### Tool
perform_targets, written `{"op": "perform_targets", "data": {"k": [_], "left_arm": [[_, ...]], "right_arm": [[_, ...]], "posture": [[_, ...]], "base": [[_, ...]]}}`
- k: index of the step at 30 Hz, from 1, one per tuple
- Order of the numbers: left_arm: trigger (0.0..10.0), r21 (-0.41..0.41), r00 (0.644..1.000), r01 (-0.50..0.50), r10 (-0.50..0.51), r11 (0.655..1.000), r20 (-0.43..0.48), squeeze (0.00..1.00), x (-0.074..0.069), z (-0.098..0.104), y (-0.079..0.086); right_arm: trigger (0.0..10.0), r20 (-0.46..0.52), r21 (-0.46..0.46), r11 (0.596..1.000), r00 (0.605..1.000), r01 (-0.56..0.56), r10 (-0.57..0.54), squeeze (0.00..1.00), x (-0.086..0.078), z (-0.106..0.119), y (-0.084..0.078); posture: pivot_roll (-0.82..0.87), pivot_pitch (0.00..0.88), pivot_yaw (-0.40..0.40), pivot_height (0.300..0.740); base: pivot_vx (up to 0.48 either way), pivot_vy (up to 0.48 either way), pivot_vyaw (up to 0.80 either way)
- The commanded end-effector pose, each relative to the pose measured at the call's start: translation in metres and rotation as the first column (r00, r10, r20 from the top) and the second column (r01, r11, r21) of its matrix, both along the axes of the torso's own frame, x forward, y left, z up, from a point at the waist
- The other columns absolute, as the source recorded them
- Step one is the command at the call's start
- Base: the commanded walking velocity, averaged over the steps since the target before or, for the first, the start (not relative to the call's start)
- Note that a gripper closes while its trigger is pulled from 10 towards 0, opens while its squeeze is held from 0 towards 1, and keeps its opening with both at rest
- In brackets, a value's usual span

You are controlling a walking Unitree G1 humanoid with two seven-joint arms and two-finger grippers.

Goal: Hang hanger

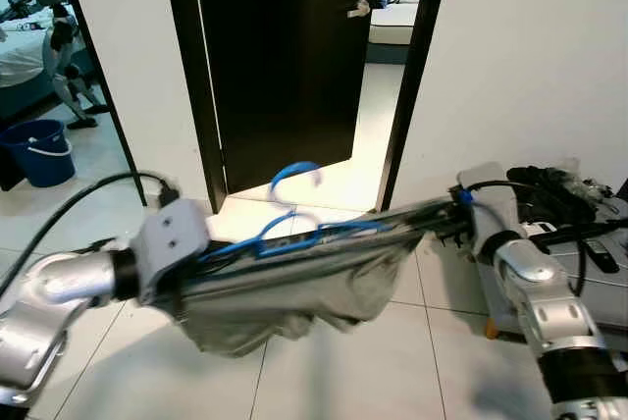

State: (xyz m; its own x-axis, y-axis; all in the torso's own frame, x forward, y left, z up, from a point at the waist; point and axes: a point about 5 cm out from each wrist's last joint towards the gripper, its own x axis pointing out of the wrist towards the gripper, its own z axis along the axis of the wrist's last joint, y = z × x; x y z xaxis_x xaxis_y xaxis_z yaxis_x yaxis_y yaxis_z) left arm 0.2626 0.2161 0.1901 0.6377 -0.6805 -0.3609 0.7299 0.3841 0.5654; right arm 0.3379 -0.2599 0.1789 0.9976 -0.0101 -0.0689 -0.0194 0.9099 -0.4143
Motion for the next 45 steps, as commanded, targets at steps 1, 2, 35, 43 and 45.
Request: {"op": "perform_targets", "data": {"k": [1,2,35,43,45], "left_arm": [[10.0,0.129,0.996,-0.062,0.070,0.990,-0.056,0.00,-0.002,-0.016,0.017],[10.0,0.132,0.996,-0.063,0.071,0.989,-0.058,0.00,-0.002,-0.020,0.014],[10.0,-0.833,0.891,0.018,0.369,0.553,0.264,0.00,0.046,0.077,-0.049],[10.0,-0.982,0.969,-0.187,0.157,-0.041,-0.191,0.00,0.071,0.039,-0.120],[10.0,-0.959,0.964,-0.234,0.089,-0.157,-0.250,0.00,0.073,0.035,-0.128]], "right_arm": [[0.0,0.051,0.011,0.991,0.990,0.130,-0.131,0.00,-0.005,0.012,-0.029],[0.0,0.051,0.013,0.992,0.991,0.125,-0.126,0.00,-0.005,0.013,-0.028],[0.0,0.020,0.291,0.872,0.914,-0.394,0.406,0.00,-0.009,-0.020,0.105],[0.0,0.146,0.371,0.739,0.821,-0.562,0.552,0.00,-0.020,-0.003,0.137],[0.0,0.129,0.355,0.737,0.811,-0.575,0.571,0.00,-0.023,-0.007,0.139]], "posture": [[-0.01,0.000,-0.031,0.740],[-0.01,0.000,-0.031,0.740],[0.00,0.000,-0.044,0.740],[-0.03,0.000,-0.018,0.740],[-0.04,0.000,-0.012,0.740]], "base": [[0.000,0.000,0.00],[0.000,0.000,0.00],[0.000,0.000,0.00],[0.000,0.000,0.00],[0.000,0.000,0.00]]}}
